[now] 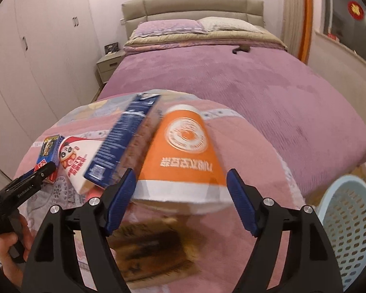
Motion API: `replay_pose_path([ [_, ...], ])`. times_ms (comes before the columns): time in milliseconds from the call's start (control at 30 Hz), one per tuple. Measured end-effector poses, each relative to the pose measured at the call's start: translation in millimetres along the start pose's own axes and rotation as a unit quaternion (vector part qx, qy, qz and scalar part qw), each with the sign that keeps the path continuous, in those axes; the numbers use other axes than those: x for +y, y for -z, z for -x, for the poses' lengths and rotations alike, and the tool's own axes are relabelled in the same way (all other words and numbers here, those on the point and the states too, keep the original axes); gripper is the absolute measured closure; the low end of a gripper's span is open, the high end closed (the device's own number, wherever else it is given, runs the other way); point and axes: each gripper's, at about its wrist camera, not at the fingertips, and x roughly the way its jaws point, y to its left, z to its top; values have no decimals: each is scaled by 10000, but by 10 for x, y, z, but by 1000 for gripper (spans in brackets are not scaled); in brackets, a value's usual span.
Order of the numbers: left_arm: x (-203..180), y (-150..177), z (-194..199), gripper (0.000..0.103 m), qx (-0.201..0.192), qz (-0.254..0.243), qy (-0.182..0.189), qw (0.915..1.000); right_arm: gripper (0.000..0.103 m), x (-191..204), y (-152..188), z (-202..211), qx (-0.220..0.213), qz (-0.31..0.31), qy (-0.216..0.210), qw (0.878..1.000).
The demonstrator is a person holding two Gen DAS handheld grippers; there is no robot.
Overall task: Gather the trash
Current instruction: 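Move the right gripper to the orange paper cup and grasp it, then grasp the red cigarette box with the left gripper while the right gripper lifts the orange cup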
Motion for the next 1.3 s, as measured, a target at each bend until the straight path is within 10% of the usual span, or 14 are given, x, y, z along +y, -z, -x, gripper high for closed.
replay_pose_path([
  [300, 7, -4, 1, 44, -3, 26, 36, 10000, 33, -451, 14, 95, 58, -405, -140, 9991],
  [667, -12, -9, -17, 43, 17, -15, 41, 10000, 32, -34, -163, 16, -191, 834, 378, 9956],
  [867, -18, -8, -22, 42, 26, -40, 45, 10000, 29, -340, -165, -229, 141, 557, -117, 9983],
  [1000, -17, -21, -32, 41, 33, -61, 35, 10000, 7, -460, -81, -331, 151, 430, -228, 9987],
  [1300, -28, -24, -40, 41, 39, -73, 26, 10000, 8, -443, -72, -547, 494, 297, -709, 9958],
])
